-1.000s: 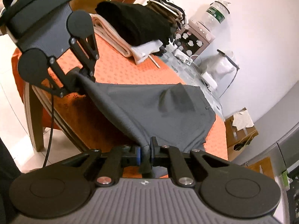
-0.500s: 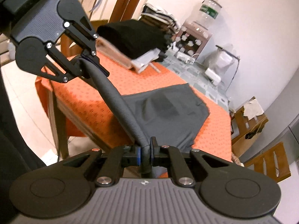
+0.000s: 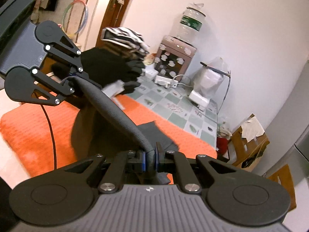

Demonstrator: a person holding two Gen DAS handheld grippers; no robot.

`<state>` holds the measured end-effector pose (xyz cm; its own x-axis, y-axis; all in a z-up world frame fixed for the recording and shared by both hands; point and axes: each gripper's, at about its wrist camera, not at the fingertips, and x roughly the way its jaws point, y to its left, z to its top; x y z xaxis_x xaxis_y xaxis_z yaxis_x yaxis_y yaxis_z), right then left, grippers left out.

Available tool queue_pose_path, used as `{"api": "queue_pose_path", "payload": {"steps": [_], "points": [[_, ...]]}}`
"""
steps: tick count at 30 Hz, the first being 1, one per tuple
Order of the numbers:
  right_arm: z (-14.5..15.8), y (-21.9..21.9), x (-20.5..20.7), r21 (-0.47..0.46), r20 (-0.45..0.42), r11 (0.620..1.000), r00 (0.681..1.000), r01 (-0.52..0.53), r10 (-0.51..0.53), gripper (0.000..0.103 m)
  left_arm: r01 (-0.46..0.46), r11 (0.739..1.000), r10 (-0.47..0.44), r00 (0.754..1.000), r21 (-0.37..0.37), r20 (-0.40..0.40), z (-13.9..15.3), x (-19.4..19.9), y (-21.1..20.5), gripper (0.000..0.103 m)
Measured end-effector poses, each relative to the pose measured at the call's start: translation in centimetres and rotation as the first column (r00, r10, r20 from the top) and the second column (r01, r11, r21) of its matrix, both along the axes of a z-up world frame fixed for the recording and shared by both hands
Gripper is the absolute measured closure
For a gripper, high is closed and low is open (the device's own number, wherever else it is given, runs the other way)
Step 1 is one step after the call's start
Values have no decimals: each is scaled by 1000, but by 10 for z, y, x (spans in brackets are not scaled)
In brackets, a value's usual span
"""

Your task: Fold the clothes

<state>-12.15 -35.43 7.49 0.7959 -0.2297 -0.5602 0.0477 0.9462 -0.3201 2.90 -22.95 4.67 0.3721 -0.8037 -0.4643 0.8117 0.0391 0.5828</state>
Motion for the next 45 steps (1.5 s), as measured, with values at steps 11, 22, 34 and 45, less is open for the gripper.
{"api": "queue_pose_path", "payload": {"steps": [11,22,34,45], "points": [[-42,-166,182,122,-119,989,990,86,-72,93,-24,994,37,992,106,-120,-42,165,-145,85],[-143,-270,309,168,-263,968,955,186,-138,93,-93,975,142,960,201,-240,-126,276,-236,74],[-148,-297,305,221,-242,941,949,255,-200,59,-182,983,170,887,14,-430,-106,292,-185,47],[-109,-227,209,363,-250,917,965,167,-77,51,3,997,38,854,78,-518,-106,187,-106,47]]}}
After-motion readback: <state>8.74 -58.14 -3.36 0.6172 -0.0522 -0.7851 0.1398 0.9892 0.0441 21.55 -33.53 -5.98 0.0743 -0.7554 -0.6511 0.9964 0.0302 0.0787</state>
